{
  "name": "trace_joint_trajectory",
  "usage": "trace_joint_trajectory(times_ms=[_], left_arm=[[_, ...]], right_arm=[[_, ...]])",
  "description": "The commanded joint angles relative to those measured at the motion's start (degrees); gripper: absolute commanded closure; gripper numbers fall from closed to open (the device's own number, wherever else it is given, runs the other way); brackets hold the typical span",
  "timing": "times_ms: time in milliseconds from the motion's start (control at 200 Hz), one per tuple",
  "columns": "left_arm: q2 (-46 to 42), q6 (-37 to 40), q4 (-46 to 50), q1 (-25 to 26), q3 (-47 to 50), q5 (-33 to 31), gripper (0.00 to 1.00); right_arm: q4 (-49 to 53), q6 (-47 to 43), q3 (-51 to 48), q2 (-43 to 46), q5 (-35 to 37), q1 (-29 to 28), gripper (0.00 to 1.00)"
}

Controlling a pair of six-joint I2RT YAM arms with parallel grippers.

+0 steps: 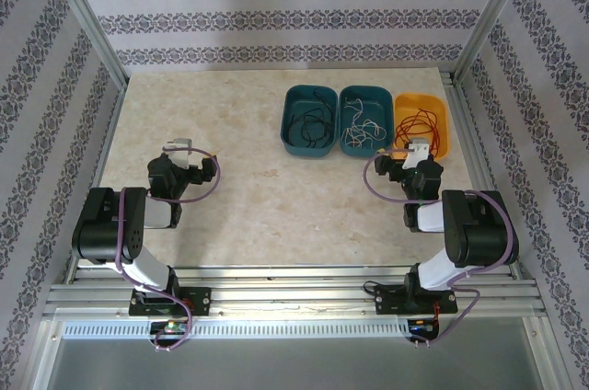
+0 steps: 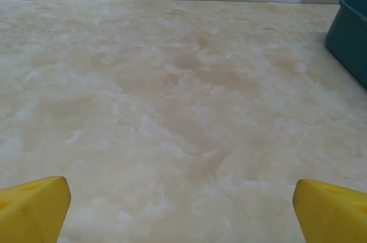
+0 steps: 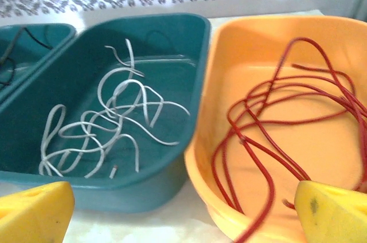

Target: Untangle the cables

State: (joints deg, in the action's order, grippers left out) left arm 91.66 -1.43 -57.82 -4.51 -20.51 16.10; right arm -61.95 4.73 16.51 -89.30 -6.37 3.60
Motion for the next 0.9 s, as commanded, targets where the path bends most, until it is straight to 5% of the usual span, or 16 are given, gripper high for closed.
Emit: trace_joint_trajectory(times_ms=[0,894], left_arm=[[-0.1,1.1,0.0,-0.4,-0.1,0.9,0.01],[-0.2,0.8,-0.3,-0.5,0.1,0.7,0.01]], right_arm=[[-2.0,1.3,-0.1,0.8,4.0,-0.6,0.02],[-0.5,0.8,0.7,0.8,3.6,-0.8,0.02]])
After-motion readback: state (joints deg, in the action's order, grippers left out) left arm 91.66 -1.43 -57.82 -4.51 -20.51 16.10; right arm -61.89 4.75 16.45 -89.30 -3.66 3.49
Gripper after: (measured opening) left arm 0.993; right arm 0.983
